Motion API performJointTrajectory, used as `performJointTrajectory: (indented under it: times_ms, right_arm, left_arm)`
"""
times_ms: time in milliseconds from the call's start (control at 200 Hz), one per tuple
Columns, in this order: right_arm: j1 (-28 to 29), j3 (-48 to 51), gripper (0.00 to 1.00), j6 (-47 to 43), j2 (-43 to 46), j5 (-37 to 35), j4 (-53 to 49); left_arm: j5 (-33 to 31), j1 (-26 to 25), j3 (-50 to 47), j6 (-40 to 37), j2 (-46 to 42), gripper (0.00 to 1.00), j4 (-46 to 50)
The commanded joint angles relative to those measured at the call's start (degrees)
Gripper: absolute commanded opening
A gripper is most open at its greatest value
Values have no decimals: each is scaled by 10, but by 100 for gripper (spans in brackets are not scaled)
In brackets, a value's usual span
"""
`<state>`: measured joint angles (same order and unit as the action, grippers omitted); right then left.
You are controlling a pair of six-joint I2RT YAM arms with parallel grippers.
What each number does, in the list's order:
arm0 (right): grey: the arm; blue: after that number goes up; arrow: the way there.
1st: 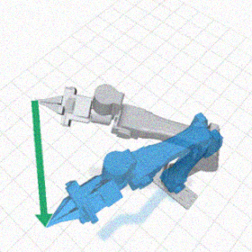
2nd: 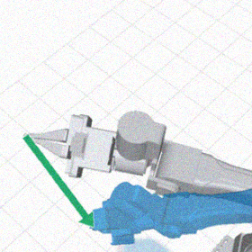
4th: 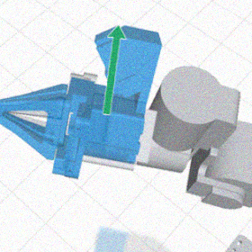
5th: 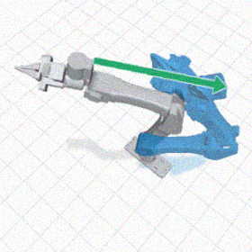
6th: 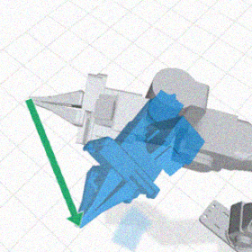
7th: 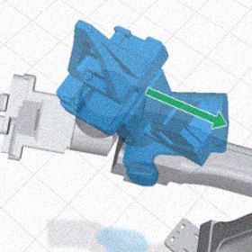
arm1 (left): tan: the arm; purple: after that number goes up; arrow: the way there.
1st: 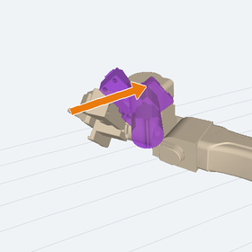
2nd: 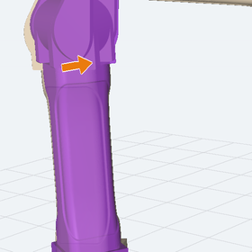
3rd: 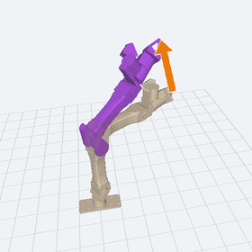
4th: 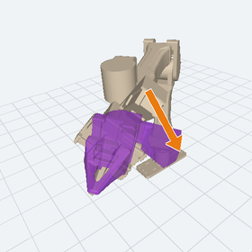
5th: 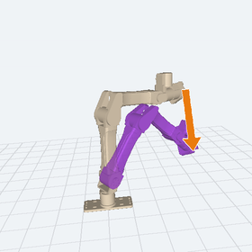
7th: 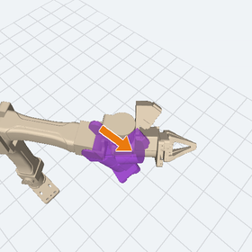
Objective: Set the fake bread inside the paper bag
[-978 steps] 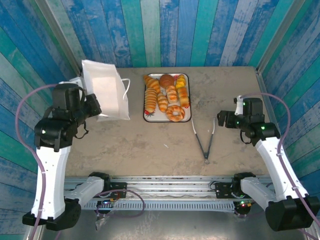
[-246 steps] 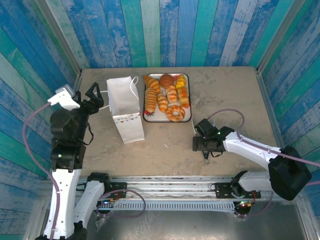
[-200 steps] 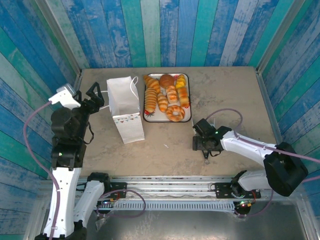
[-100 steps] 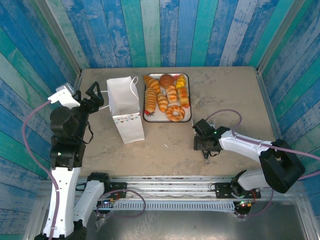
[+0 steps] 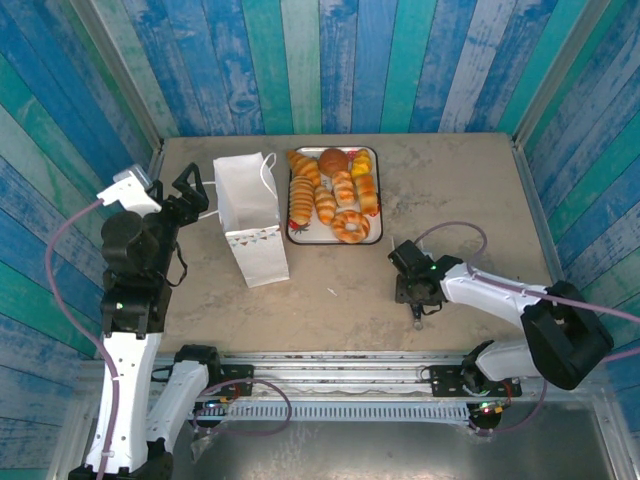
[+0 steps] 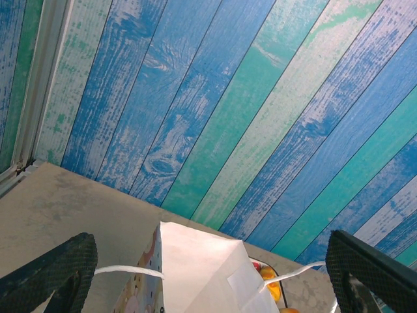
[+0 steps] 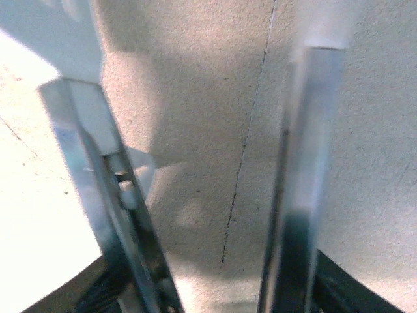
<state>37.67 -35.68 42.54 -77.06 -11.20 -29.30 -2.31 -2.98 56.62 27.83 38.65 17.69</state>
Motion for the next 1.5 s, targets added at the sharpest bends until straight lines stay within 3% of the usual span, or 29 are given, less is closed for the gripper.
performJointTrajectory:
  times_ms: [0,361,646,786,1087,1212,1493]
  right_arm:
    - [-3,-5,51,2,27,-17,-22]
    - [-14,-57,50,-41,99,-45,-86]
    - [-77,-151,51,-128,166,-15,-139]
    - [-107,-207,52,-173,185,16,-163]
    - [-120,-316,52,-246,150,69,-216]
    - [-120,-336,52,-256,133,92,-220]
    - [-120,-340,52,-260,109,116,-219]
  left_arm:
    - [-7,2,11,-11,-3,94,1]
    - [-19,2,14,-26,-6,94,14]
    - [-37,2,32,-60,-13,94,61]
    - [-3,2,75,-70,7,94,112]
    - [81,2,271,-112,196,94,302]
    - [101,12,322,-151,266,94,340]
    - [151,86,367,-221,388,94,372]
